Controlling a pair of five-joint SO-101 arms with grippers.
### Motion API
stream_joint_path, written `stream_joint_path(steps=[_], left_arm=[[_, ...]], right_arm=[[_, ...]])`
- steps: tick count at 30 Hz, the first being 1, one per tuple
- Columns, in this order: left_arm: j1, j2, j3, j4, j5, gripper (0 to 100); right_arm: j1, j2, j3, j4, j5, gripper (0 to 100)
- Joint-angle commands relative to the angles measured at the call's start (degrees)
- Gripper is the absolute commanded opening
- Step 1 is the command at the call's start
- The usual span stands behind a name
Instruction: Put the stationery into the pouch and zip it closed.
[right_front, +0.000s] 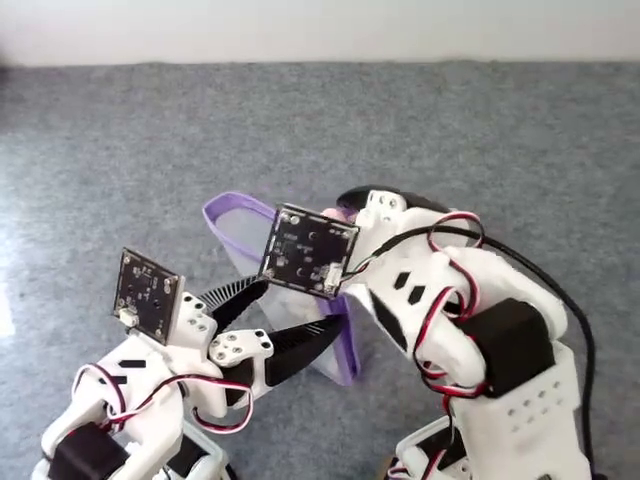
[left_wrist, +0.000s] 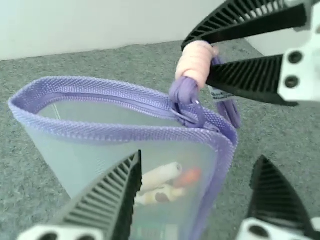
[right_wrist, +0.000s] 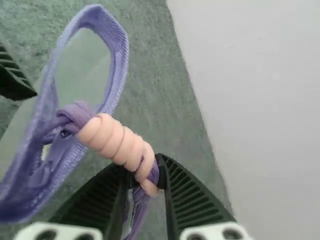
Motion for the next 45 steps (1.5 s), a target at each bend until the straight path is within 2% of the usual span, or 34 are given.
stream_joint_path(steps=[1, 9, 14, 22, 24, 30, 33, 45], left_arm=[[-0.4, 0.6, 0.0, -1.4, 0.6, 34], [-7.4, 0.3, -0.3, 3.1, 0.3, 34], [-8.1, 0.2, -0.6, 8.6, 0.0, 34], [-8.2, 0.1, -5.2, 13.4, -7.5, 34], [-8.2, 0.1, -5.6, 13.9, -8.5, 31], [-8.2, 0.1, -5.6, 13.8, -14.0, 13], [-8.1, 0.1, -5.6, 13.5, -15.4, 7], [-8.1, 0.1, -7.5, 13.5, -15.4, 6]], right_arm=[[-1.8, 0.3, -1.6, 2.9, -4.0, 0.9], [-2.5, -0.2, -1.8, 7.8, -8.0, 0.9], [-2.6, -0.3, -1.8, 9.6, -9.4, 0.9], [-2.3, 0.0, -1.8, 9.6, -9.7, 0.9], [-2.3, -0.2, -1.8, 9.6, -9.6, 0.9], [-1.0, 0.2, -4.0, 9.1, -9.2, 0.9], [-0.7, 0.7, -5.8, 8.7, -7.9, 0.9], [0.0, 0.9, -7.9, 8.8, -6.6, 0.9]])
